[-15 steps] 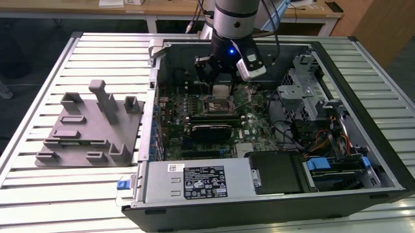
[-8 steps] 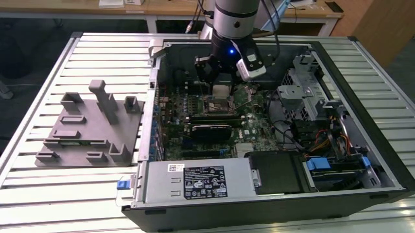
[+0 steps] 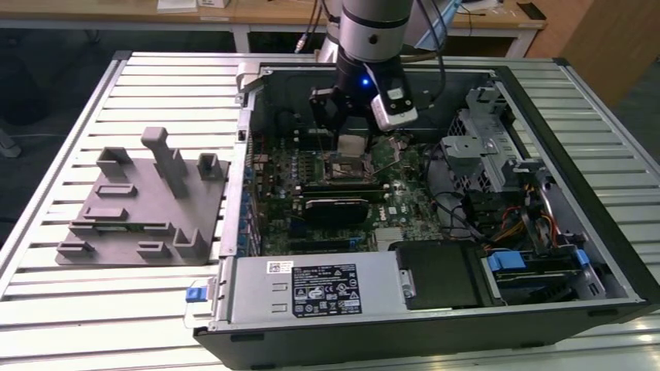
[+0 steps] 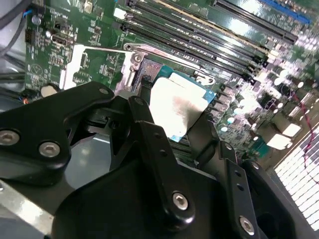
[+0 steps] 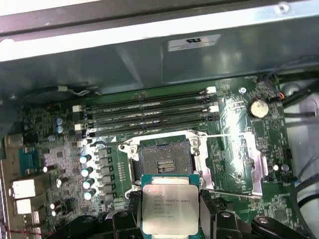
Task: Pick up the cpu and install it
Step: 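Place the cpu into insertion slot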
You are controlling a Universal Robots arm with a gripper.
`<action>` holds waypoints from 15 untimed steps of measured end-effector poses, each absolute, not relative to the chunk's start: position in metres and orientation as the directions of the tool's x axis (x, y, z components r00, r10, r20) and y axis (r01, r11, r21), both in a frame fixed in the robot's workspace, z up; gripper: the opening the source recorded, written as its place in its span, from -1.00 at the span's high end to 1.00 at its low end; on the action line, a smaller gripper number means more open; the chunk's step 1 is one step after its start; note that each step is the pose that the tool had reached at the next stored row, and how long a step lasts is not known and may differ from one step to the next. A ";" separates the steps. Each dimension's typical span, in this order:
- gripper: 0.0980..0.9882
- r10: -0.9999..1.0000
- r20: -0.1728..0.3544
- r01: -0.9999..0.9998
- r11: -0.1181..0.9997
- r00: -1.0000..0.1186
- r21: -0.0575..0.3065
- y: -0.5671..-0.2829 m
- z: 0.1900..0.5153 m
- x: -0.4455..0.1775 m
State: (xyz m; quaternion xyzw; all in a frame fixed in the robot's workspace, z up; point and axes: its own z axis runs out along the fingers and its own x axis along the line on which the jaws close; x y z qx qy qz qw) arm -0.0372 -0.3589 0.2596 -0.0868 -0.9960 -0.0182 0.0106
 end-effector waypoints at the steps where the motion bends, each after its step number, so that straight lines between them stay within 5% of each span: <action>1: 0.00 0.186 0.024 0.187 0.982 -0.982 0.034 -0.359 0.260 -0.037; 15: 0.00 0.371 0.024 0.372 0.928 -0.928 0.034 -0.359 0.259 -0.037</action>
